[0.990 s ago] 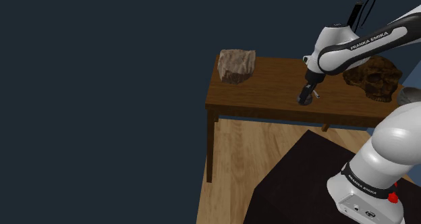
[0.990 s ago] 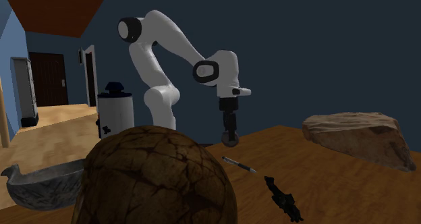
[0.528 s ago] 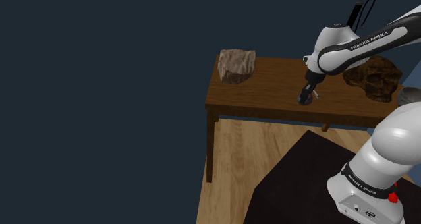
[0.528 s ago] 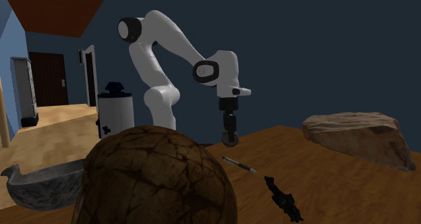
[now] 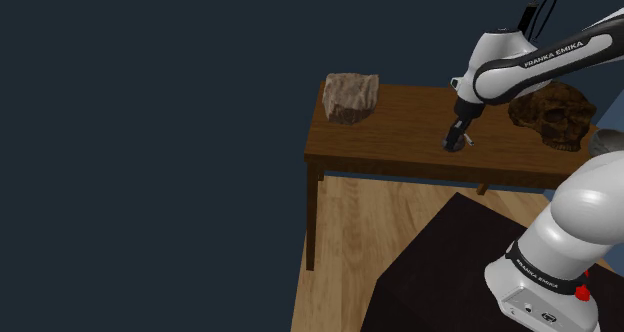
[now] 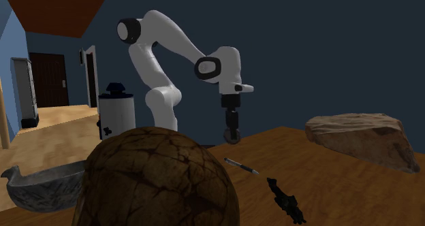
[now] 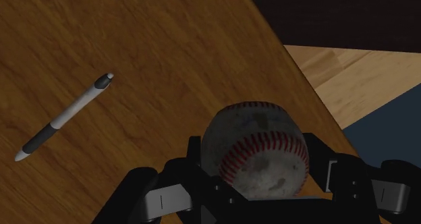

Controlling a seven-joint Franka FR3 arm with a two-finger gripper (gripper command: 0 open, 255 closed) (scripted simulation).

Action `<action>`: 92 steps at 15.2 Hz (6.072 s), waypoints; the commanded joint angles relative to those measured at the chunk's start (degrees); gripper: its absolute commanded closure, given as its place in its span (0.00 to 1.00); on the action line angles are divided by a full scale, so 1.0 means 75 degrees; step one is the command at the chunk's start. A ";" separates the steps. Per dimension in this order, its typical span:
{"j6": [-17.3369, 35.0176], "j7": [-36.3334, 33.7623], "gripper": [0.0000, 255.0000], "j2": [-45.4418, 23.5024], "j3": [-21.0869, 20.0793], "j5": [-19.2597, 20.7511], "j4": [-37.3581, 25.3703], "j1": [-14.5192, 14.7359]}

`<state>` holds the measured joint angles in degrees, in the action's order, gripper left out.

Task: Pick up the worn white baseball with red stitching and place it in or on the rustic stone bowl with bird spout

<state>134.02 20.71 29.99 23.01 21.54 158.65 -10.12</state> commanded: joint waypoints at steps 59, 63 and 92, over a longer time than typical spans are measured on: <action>-0.4005 0.5864 1.00 0.1592 0.4263 0.1723 -0.4333 -0.1124; -0.3973 0.6624 1.00 0.1228 0.5233 0.1748 -0.5157 -0.0690; -0.2719 0.7252 0.00 0.0968 0.7486 0.2219 -0.5224 0.0400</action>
<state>113.62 75.10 37.25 79.16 38.18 119.47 -7.13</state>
